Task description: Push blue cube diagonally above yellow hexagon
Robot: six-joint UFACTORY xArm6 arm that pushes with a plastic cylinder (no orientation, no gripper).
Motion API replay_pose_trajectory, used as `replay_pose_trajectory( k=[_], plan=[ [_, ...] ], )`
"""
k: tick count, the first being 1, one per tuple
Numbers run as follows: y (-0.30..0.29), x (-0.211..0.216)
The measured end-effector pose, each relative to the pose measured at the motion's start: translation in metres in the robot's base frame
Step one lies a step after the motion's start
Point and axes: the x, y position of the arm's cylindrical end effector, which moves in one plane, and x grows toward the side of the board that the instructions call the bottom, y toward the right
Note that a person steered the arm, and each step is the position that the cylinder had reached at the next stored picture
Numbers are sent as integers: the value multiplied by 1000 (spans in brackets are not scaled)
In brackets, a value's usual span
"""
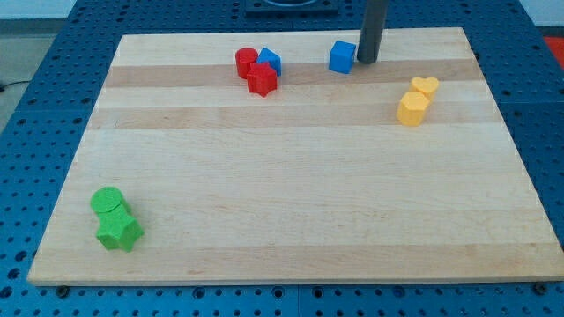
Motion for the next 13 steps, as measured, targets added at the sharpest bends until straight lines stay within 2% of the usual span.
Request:
replay_pose_trajectory(
  k=[1,3,4,6,7,13],
  plan=[
    [-21,-12],
    [-12,-85],
    [-33,-84],
    [-47,-42],
    [-49,-35],
    [-49,-63]
  ],
)
